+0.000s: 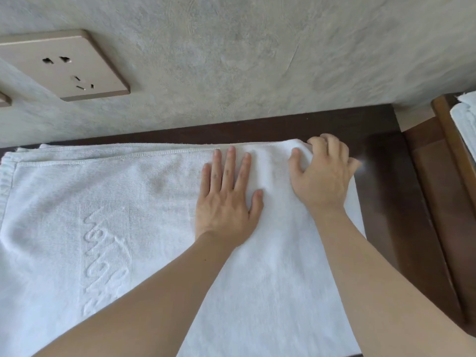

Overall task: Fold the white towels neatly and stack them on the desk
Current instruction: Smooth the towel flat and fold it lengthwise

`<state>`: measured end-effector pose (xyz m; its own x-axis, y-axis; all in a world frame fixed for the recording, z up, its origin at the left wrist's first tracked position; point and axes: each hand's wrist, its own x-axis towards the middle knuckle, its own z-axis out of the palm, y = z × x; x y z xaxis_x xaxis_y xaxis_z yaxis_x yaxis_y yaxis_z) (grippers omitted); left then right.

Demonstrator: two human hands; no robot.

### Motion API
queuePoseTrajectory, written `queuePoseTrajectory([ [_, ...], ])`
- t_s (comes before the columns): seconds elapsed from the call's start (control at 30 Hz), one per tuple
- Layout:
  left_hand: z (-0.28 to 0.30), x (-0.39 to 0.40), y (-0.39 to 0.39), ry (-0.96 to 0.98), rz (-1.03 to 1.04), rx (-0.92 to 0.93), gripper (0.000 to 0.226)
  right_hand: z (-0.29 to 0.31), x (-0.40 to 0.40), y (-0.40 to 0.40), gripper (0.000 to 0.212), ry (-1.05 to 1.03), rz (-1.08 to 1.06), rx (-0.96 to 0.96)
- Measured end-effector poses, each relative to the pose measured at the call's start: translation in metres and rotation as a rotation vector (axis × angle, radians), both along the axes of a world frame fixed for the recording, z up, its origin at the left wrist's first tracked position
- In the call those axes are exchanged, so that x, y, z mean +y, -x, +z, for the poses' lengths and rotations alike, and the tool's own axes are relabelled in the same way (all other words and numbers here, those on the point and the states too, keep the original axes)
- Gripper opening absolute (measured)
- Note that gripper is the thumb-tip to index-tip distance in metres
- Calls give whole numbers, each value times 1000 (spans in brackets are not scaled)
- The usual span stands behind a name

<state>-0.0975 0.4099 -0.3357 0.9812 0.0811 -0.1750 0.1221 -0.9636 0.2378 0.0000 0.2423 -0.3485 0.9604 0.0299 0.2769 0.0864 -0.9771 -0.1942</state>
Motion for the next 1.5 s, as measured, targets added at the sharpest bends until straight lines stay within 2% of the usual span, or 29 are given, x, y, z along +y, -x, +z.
queuePoseTrajectory([
  [0.2, -2, 0, -3, -7, 3, -10, 73, 7, 0, -1, 47, 12, 31, 75],
  [0.33, -3, 0, -3, -3, 4, -12, 73, 38, 0, -21, 65, -102, 53, 402],
  [0.4, -3, 0, -3, 2, 3, -21, 72, 55, -1, -31, 72, -162, 127, 496],
  [0.5, -3, 1, -3, 21, -13, -40, 70, 64, -7, -47, 77, -187, 141, 420],
  [0.6, -4, 1, -2, 40, -39, -60, 67, 47, -16, -57, 76, 2, 62, 204],
  [0.77, -7, 2, -2, 12, -31, -61, 68, 2, -14, -55, 54, 29, 33, 7],
  [0.87, -6, 0, -2, 13, -32, -59, 69, 10, -13, -43, 44, 37, -35, 16],
  [0.93, -6, 0, -3, 7, -25, -53, 70, 18, -7, -23, 46, 34, 14, 39],
  [1.03, -6, 1, -4, -7, -29, -32, 72, 16, -1, 12, 59, 71, 184, 262],
  [1.1, -6, 0, -4, -14, -27, -22, 73, 10, -9, 17, 66, 116, 220, 372],
  [1.3, -6, -1, -4, -29, -24, -29, 74, 11, -15, -3, 69, 111, 18, 426],
  [1.43, -4, -2, -4, -17, -7, -15, 72, 13, 14, 54, 64, 83, 265, 387],
  [1.5, -4, -2, -3, -18, -11, -24, 73, 5, 4, 69, 62, 127, 263, 407],
])
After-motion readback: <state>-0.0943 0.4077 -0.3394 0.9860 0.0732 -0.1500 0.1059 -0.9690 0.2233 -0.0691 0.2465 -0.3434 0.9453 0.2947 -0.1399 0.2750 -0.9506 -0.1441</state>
